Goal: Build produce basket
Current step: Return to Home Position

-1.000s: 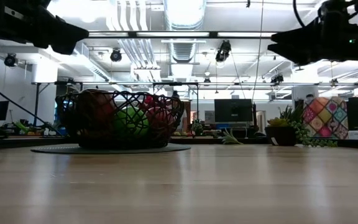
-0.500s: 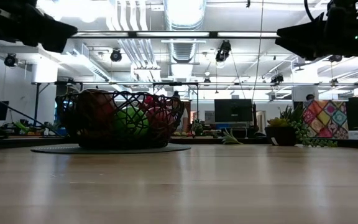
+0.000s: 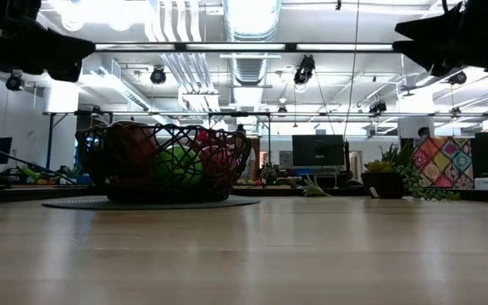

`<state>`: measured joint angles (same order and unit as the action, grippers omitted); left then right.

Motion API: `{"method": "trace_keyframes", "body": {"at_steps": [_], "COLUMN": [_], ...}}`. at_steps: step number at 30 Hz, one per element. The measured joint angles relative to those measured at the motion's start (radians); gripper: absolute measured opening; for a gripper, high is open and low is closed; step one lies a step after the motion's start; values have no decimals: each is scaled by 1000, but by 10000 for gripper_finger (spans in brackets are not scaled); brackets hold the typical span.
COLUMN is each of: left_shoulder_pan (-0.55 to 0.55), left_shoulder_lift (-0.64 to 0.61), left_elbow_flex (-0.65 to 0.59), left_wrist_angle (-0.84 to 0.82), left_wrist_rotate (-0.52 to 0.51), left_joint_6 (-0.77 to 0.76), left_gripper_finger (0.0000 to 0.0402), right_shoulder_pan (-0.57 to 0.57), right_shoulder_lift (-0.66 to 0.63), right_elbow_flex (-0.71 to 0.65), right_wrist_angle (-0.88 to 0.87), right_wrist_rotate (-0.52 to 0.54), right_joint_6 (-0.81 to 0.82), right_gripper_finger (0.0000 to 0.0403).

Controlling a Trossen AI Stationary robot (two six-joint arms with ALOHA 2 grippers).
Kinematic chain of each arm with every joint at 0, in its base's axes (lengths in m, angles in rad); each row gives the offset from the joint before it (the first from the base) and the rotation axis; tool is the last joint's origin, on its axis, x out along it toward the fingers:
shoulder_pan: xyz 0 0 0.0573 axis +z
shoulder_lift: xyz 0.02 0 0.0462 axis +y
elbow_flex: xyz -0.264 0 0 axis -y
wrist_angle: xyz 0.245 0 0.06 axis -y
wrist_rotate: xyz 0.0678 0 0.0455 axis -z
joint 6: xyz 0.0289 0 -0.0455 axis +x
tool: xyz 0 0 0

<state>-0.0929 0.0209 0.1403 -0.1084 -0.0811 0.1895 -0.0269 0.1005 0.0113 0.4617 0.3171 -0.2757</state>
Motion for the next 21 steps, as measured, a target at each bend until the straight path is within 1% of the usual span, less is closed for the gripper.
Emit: {"method": "trace_keyframes", "body": {"at_steps": [3, 5, 7, 9, 14, 21], "left_shoulder_pan": [0, 0, 0, 0, 1, 1], "left_shoulder_lift": [14, 17, 17, 11, 32, 41], "left_elbow_flex": [-22, -48, -75, -118, -132, -133], "left_wrist_angle": [49, 53, 63, 109, 169, 169], "left_wrist_rotate": [0, 0, 0, 3, 2, 4], "left_joint_6": [-4, -26, -48, -51, -79, -79], "left_gripper_finger": [0, 0, 0, 0, 0, 0], "right_shoulder_pan": [0, 0, 0, 0, 0, 1], "right_shoulder_lift": [-46, -71, -93, -100, -99, -100], "right_elbow_flex": [0, 0, 0, 0, 0, 0], "right_wrist_angle": [-53, -105, -152, -201, -195, -196], "right_wrist_rotate": [-1, -2, -2, -2, -2, -2], "right_joint_6": [15, 25, 41, 46, 49, 48], "right_gripper_finger": [368, 368, 368, 368, 368, 368]}}
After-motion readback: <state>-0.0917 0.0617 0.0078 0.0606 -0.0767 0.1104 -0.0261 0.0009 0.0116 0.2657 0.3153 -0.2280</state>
